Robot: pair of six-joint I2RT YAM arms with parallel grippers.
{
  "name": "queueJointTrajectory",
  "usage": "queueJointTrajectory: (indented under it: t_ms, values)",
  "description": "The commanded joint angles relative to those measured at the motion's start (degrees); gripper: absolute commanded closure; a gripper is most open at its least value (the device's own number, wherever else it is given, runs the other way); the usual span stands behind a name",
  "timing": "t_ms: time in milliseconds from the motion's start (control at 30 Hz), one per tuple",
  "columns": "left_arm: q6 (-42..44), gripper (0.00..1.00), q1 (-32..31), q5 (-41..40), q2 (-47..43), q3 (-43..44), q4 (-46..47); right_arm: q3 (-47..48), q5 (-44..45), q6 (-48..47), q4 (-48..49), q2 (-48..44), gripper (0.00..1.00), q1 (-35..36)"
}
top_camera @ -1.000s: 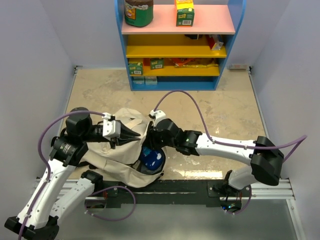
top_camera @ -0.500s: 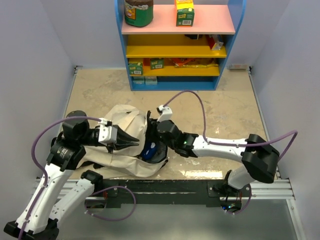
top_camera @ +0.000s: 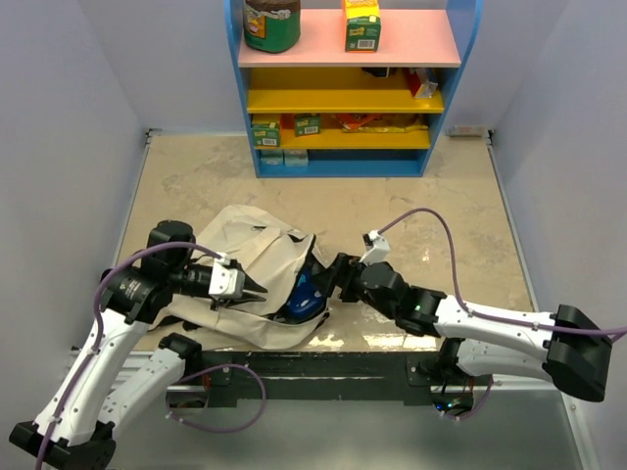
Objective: Pack the student bag
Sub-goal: Place the stationery in the student bag.
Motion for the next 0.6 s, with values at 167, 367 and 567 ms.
queueJointTrajectory:
  t_ms: [167, 367, 567]
  values:
    - [6.2, 0.77, -0.2, -1.5, 2.6, 0.0, -4.3, -9.2, -5.3, 6.7, 4.1, -5.8, 0.62, 0.5]
    - [2.6, 0.74, -0.3, 4.9, 4.9, -0.7, 2.8, -12.3, -4.5, 6.9, 4.0, -12.1, 0.77, 1.5]
    - [-26.9, 0.63, -0.7, 6.3, 9.3, -0.2, 30.2, -9.3, -6.2, 3.3, 7.4, -5.7, 0.83, 1.5]
